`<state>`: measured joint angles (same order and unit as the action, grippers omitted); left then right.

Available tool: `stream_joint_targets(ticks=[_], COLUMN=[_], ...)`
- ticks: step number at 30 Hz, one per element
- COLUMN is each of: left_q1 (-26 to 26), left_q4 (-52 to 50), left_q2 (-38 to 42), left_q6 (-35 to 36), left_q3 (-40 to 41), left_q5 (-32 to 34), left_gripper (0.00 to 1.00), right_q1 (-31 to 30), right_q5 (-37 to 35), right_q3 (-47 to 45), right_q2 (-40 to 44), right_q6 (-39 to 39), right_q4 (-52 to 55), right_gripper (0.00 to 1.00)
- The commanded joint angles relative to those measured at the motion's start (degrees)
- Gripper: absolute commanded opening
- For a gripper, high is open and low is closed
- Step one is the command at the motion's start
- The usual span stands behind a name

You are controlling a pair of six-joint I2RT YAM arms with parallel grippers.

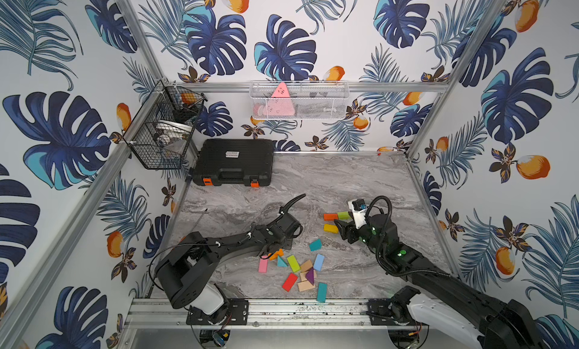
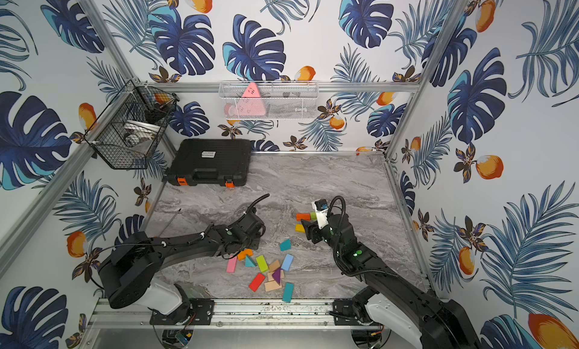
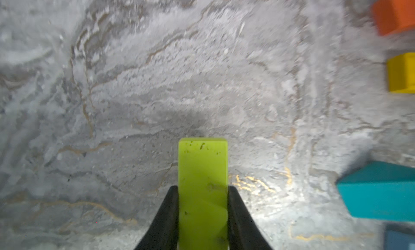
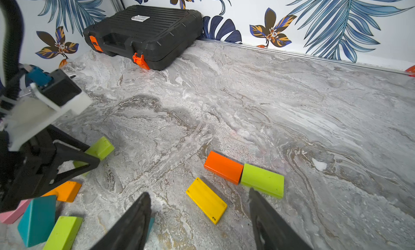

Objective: Assemble a piece of candy with building blocks
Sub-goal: Pick up the building block from the center of the board, then place the building block at the center of the board.

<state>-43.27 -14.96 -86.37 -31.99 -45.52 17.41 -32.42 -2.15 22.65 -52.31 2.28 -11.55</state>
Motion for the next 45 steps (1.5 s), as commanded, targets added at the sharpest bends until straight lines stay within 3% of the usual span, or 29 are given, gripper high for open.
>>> stream_joint_targets(ticks=[1,4,8,19,26,30,37,45], left_q1=[-0.09,-1.21,-6.83,-8.91,-8.94,-8.95,-8.73,-7.78], left_q4=[1.34,1.44,0.4,-0.94,-6.47,-7.8,-12.7,-17.28], left_q2=[1.83,1.57,-3.45,-23.25,-33.75,-36.95,-44.04,-49.84], left_q6=[5.01,9.56,19.74,32.54,39.6,43.54,48.51,51.76], left_q3=[-2.4,-7.03,-16.97,-39.49,-50.88,-53.69,-60.77,-67.03], left_q5=[-1.87,-4.21,-6.67,-23.37,-26.66,-29.09,-28.74,-25.65], left_gripper=[0.25,0.25,0.24,0.23,0.22,0.21,0.22,0.21], right_q1=[0.05,0.17,0.73,3.4,3.6,3.79,4.26,4.61], right_q5=[-5.97,-14.49,-32.38,-48.67,-50.02,-49.18,-48.39,-46.87], right_q3=[-2.75,-6.23,-9.27,-8.95,-11.64,-12.55,-10.64,-11.2], right_q2=[2.51,5.99,10.13,16.35,21.45,19.96,14.12,13.86], right_q6=[4.08,7.97,19.62,33.32,36.51,37.12,38.43,37.85], right_q4=[-4.44,-6.04,-3.92,8.11,9.27,7.33,7.19,6.29], right_gripper=[0.7,0.7,0.73,0.78,0.78,0.77,0.78,0.78])
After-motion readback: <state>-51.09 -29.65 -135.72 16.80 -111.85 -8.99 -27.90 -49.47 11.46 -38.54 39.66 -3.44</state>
